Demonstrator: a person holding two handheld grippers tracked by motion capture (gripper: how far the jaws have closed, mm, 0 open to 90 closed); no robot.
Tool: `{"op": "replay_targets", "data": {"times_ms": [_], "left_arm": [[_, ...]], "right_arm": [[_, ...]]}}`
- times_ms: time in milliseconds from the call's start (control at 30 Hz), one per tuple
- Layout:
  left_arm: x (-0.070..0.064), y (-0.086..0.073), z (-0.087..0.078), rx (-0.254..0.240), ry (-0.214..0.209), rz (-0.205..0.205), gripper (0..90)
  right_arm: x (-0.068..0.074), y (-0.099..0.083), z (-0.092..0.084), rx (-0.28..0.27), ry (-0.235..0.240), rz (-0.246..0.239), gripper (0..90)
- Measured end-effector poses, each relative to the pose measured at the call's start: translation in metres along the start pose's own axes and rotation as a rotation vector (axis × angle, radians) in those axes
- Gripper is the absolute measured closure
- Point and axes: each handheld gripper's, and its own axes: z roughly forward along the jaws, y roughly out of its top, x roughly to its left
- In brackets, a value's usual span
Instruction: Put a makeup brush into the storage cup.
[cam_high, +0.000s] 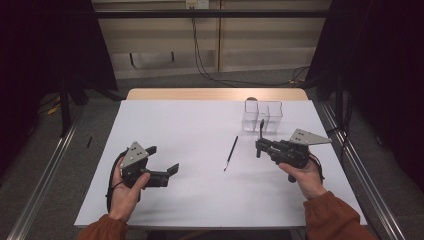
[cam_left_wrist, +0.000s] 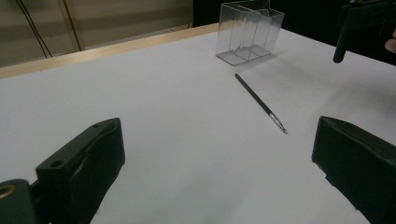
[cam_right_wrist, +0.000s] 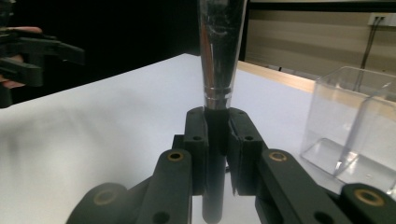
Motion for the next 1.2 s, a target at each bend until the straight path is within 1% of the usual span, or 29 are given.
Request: {"op": "replay_targets", "data": {"times_ms": [67, 100, 167, 200, 233, 267, 333, 367, 400, 433, 467, 500, 533, 567, 600, 633, 667, 700, 733, 767, 833, 900, 933, 967, 1033, 1100, 1167, 1200], "left_arm": [[0.001, -0.003, -0.003, -0.009, 0.009, -0.003, 2.6], [0.002, -0.004, -0.004, -0.01, 0.011, 0.004, 2.5], [0.003, -0.008, -0.005, -0.013, 0.016, -0.002, 2.5], [0.003, -0.009, -0.006, -0.007, 0.019, -0.004, 2.5], [0.004, -0.011, -0.007, -0.006, 0.016, 0.002, 2.5], [0.004, -0.013, -0.008, -0.016, 0.02, -0.003, 2.5], [0.005, -0.015, -0.009, -0.019, 0.01, -0.021, 2.6], [0.006, -0.017, -0.01, -0.019, 0.012, -0.014, 3.1], [0.006, -0.019, -0.011, -0.03, 0.022, -0.008, 3.3], [0.007, -0.021, -0.012, -0.044, 0.022, -0.018, 3.3], [0.007, -0.022, -0.012, -0.047, 0.021, -0.02, 3.3], [0.007, -0.024, -0.013, -0.051, 0.032, -0.019, 3.3], [0.007, -0.025, -0.014, -0.059, 0.042, -0.009, 3.3], [0.008, -0.026, -0.015, -0.068, 0.04, -0.012, 3.2], [0.008, -0.027, -0.016, -0.061, 0.045, -0.003, 3.3], [0.008, -0.028, -0.017, -0.064, 0.048, 0.0, 3.3], [0.008, -0.029, -0.018, -0.072, 0.05, -0.01, 3.3], [0.008, -0.03, -0.02, -0.069, 0.047, -0.012, 3.2], [0.008, -0.031, -0.021, -0.063, 0.048, 0.0, 3.2], [0.007, -0.032, -0.023, -0.067, 0.053, 0.004, 3.3], [0.007, -0.034, -0.026, -0.072, 0.04, 0.002, 3.1], [0.006, -0.036, -0.03, -0.068, 0.047, 0.015, 3.2], [0.006, -0.037, -0.032, -0.072, 0.044, 0.004, 3.2], [0.007, -0.039, -0.034, -0.07, 0.044, 0.005, 3.2], [0.008, -0.04, -0.037, -0.072, 0.057, 0.007, 3.1], [0.009, -0.041, -0.038, -0.08, 0.056, 0.003, 3.0], [0.009, -0.042, -0.038, -0.074, 0.056, 0.011, 3.0], [0.008, -0.042, -0.038, -0.076, 0.055, 0.005, 3.0]], "right_arm": [[-0.005, 0.002, 0.0, -0.003, -0.016, 0.003, 80.0], [-0.008, 0.002, 0.001, -0.003, -0.023, 0.007, 80.0], [-0.013, 0.003, 0.001, -0.001, -0.041, 0.014, 80.0], [-0.016, 0.003, 0.002, -0.003, -0.051, 0.018, 80.0], [-0.018, 0.004, 0.002, -0.001, -0.057, 0.02, 80.0], [-0.021, 0.005, 0.002, -0.005, -0.067, 0.023, 80.0], [-0.026, 0.008, 0.003, -0.012, -0.081, 0.027, 80.0], [-0.029, 0.01, 0.003, -0.011, -0.089, 0.026, 80.0], [-0.031, 0.012, 0.003, -0.011, -0.095, 0.023, 80.0], [-0.034, 0.014, 0.003, -0.014, -0.106, 0.023, 80.0], [-0.037, 0.016, 0.003, -0.017, -0.114, 0.026, 80.0], [-0.039, 0.018, 0.003, -0.018, -0.123, 0.025, 80.0], [-0.042, 0.02, 0.003, -0.021, -0.13, 0.026, 80.0], [-0.044, 0.022, 0.004, -0.021, -0.141, 0.025, 80.0], [-0.046, 0.023, 0.004, -0.023, -0.149, 0.028, 80.0], [-0.049, 0.024, 0.004, -0.022, -0.156, 0.028, 80.0], [-0.051, 0.026, 0.004, -0.025, -0.163, 0.031, 80.0], [-0.053, 0.027, 0.004, -0.027, -0.173, 0.03, 80.0], [-0.055, 0.028, 0.004, -0.026, -0.177, 0.038, 80.0], [-0.057, 0.029, 0.004, -0.025, -0.186, 0.03, 80.0], [-0.062, 0.031, 0.004, -0.026, -0.199, 0.034, 80.0], [-0.066, 0.033, 0.005, -0.028, -0.218, 0.039, 80.0], [-0.067, 0.034, 0.005, -0.034, -0.222, 0.046, 80.0], [-0.069, 0.036, 0.006, -0.032, -0.228, 0.04, 80.0], [-0.072, 0.038, 0.008, -0.031, -0.242, 0.044, 80.0], [-0.076, 0.039, 0.01, -0.029, -0.257, 0.047, 80.0], [-0.079, 0.041, 0.012, -0.033, -0.272, 0.051, 80.0], [-0.081, 0.041, 0.014, -0.031, -0.278, 0.051, 80.0]]}}
